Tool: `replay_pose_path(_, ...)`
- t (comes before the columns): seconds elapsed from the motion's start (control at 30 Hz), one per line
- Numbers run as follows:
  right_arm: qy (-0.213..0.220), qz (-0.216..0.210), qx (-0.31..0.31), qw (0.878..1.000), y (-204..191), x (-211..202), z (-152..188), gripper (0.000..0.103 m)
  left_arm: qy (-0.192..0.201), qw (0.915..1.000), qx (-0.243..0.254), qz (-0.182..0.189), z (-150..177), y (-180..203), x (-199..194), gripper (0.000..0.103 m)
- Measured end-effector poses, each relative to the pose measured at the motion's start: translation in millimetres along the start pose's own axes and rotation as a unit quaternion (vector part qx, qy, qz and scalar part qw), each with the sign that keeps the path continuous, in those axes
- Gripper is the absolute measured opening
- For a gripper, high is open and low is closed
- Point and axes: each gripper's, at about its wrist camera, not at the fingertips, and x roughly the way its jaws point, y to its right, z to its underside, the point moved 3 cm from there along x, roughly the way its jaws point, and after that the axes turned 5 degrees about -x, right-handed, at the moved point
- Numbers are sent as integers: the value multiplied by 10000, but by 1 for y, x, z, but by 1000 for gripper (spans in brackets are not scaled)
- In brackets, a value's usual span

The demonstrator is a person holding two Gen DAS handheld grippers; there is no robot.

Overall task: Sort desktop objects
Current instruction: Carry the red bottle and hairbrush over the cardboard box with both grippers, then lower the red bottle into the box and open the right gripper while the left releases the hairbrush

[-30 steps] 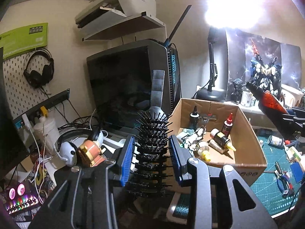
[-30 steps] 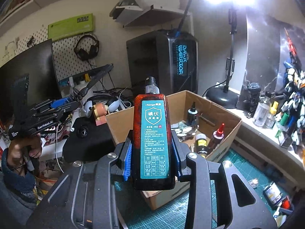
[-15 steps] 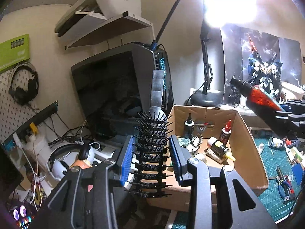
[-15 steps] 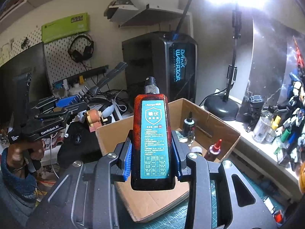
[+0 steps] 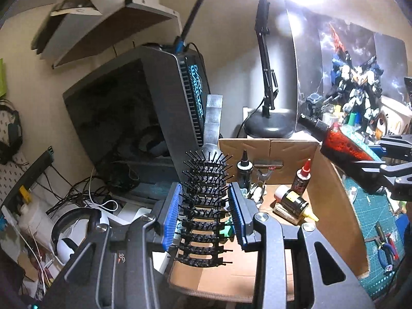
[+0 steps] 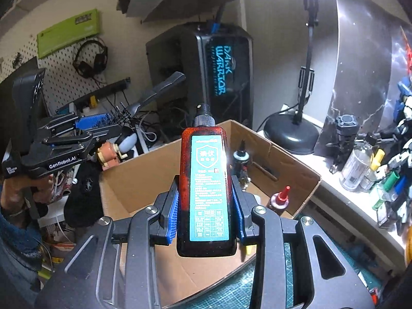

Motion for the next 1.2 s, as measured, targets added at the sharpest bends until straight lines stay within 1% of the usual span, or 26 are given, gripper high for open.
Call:
replay_pose_path(0.33, -310, -31, 73, 9995, 22, 28, -7, 32, -477, 9981, 385, 54, -11, 16, 51, 37)
replay_pose_path(0.5, -567, 22, 123, 9983, 37, 50, -8, 32, -766, 9959, 481, 43, -12, 24, 80, 37)
replay_pose_path(0.67, -871, 2, 159, 9961, 48, 76, -4, 32, -1110, 9917, 651, -37, -9, 34, 110, 37)
replay_pose_path(0.83, -1168, 22, 203, 9930, 56, 99, 1, 32, -1519, 9847, 850, -24, -5, 43, 136, 37)
replay_pose_path(1.0, -1363, -5, 215, 9904, 60, 112, 6, 33, -1924, 9758, 1039, -87, 2, 48, 161, 37)
replay_pose_path(1.1, -1576, 25, 157, 9874, 61, 124, 12, 32, -2179, 9698, 1098, -40, 7, 52, 174, 37)
replay_pose_path(1.2, -1753, 22, 154, 9844, 63, 134, 16, 32, -2366, 9639, 1216, -86, 12, 57, 184, 37)
